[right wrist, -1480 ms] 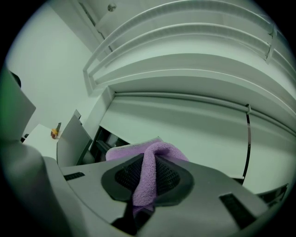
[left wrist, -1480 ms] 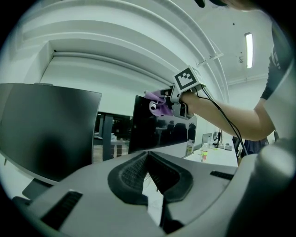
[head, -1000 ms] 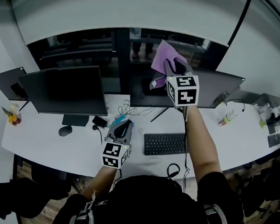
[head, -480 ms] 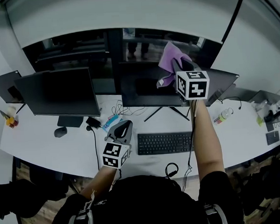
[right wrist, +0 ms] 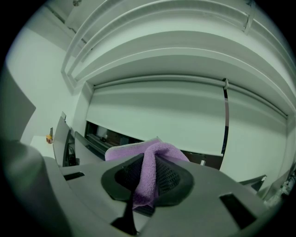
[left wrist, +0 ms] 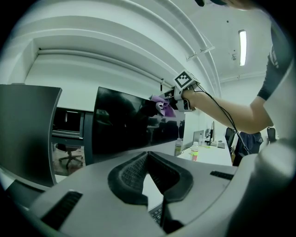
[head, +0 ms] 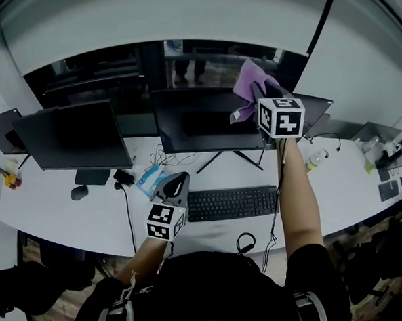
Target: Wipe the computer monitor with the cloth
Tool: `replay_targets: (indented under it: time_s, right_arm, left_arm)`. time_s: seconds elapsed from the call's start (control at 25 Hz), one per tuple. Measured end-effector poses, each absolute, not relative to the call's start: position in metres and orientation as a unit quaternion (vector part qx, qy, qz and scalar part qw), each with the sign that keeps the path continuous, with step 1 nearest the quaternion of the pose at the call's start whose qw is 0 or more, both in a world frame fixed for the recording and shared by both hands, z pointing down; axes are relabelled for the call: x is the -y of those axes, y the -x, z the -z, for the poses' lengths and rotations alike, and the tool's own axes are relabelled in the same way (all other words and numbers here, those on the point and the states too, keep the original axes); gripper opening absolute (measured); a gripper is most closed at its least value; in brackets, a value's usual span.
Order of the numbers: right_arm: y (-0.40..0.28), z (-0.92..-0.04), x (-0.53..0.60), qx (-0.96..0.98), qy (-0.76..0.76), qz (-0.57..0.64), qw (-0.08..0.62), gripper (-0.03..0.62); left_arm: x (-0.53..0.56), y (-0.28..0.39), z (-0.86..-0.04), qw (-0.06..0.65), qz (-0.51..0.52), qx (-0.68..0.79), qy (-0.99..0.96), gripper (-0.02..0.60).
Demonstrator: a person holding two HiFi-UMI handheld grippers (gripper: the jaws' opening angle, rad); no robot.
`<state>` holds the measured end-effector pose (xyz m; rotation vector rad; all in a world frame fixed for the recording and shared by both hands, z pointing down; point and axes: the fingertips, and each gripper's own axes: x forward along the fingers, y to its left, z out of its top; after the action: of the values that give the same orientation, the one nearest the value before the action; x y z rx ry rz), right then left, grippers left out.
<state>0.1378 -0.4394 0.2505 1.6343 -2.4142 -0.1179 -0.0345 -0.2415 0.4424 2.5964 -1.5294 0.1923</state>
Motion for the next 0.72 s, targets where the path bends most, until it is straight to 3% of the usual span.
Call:
replay_targets:
  time_s: [0.72]
  right_arm:
    - [-0.242, -0.257, 0.452, 0.799, -0.588, 0.046, 0.118, 0.080]
  left_arm:
    - [0.254, -0.046, -0.457, 0.067, -0.068, 0.493, -0.865, 0.012]
